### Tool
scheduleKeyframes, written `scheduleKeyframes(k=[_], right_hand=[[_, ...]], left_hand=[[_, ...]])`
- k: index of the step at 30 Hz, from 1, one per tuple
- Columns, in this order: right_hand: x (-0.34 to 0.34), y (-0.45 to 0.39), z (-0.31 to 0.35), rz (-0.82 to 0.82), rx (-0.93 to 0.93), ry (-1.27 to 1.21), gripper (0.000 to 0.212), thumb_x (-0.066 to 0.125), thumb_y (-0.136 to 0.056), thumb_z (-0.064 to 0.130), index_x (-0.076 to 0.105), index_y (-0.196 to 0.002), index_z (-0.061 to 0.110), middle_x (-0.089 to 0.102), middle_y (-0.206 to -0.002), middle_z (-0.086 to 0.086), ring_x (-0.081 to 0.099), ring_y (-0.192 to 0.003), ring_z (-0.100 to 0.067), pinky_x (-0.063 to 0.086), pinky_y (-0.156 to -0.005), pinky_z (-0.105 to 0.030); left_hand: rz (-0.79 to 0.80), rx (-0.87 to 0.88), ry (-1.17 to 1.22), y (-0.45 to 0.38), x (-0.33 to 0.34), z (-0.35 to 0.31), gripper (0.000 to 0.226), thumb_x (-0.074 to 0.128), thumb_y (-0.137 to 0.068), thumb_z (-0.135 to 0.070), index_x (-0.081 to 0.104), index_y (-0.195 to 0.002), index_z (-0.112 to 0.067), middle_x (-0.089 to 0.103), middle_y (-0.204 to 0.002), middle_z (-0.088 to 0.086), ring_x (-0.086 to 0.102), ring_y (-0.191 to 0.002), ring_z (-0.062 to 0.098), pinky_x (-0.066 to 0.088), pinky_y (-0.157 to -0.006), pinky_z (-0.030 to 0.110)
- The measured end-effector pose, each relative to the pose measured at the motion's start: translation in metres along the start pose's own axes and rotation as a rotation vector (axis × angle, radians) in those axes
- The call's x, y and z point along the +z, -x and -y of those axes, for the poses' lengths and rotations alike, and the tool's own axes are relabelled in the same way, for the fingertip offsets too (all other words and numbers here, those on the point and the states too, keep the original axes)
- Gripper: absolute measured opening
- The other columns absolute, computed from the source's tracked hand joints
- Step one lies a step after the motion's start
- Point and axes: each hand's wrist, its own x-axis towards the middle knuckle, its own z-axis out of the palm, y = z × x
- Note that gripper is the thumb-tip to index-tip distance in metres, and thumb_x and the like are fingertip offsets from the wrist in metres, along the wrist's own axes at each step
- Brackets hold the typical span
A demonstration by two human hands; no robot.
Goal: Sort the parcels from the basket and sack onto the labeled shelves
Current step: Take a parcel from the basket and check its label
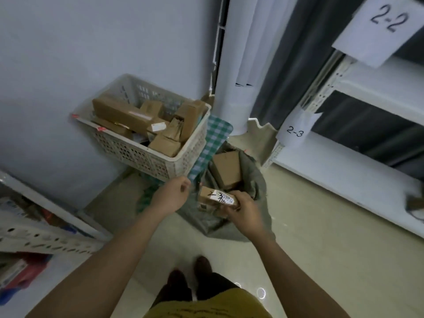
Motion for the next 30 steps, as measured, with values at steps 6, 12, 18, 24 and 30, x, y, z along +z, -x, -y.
scheduleKeyframes(k=[6,12,18,24,30], right_hand=[[-0.054,0.057,-0.066,-0.120,0.198,-0.018,0.030,0.075,-0.083,0.019,0.067,-0.111,0.016,0.067,-0.104,-0.001,0.059,-0.095,-0.021,0.042,-0.074,-0.030],[-0.120,0.133,-0.157,-0.173,0.328,-0.021,0.029,0.073,-0.084,0.027,0.065,-0.110,0.017,0.064,-0.099,-0.002,0.058,-0.089,-0.020,0.047,-0.076,-0.036],[-0.220,0.198,-0.261,-0.160,0.366,0.013,0.030,0.072,-0.084,0.026,0.065,-0.112,0.020,0.061,-0.103,0.000,0.059,-0.090,-0.020,0.048,-0.077,-0.035],[-0.295,0.254,-0.336,-0.225,0.507,-0.003,0.026,0.072,-0.084,0.027,0.065,-0.109,0.022,0.061,-0.100,0.002,0.058,-0.086,-0.019,0.048,-0.075,-0.033],[-0.351,0.264,-0.405,-0.236,0.589,-0.018,0.028,0.072,-0.084,0.024,0.065,-0.110,0.020,0.062,-0.103,0.000,0.057,-0.083,-0.015,0.046,-0.073,-0.029]], left_hand=[[0.193,0.079,-0.135,0.014,0.068,-0.068,0.023,0.047,-0.098,-0.025,0.059,-0.118,-0.026,0.063,-0.118,-0.001,0.060,-0.104,0.018,0.050,-0.091,0.037],[0.287,0.139,-0.219,0.034,0.168,-0.151,0.023,0.044,-0.099,-0.028,0.056,-0.119,-0.026,0.063,-0.118,-0.004,0.059,-0.105,0.018,0.049,-0.088,0.033],[0.363,0.214,-0.228,0.056,0.297,-0.259,0.024,0.046,-0.098,-0.025,0.058,-0.118,-0.022,0.063,-0.120,-0.002,0.058,-0.107,0.018,0.047,-0.094,0.033],[0.435,0.241,-0.241,0.080,0.386,-0.335,0.024,0.046,-0.098,-0.021,0.059,-0.118,-0.019,0.064,-0.119,0.001,0.060,-0.106,0.020,0.047,-0.092,0.030],[0.518,0.284,-0.297,0.056,0.453,-0.389,0.023,0.047,-0.097,-0.018,0.060,-0.116,-0.012,0.064,-0.121,0.008,0.060,-0.107,0.024,0.048,-0.093,0.031]])
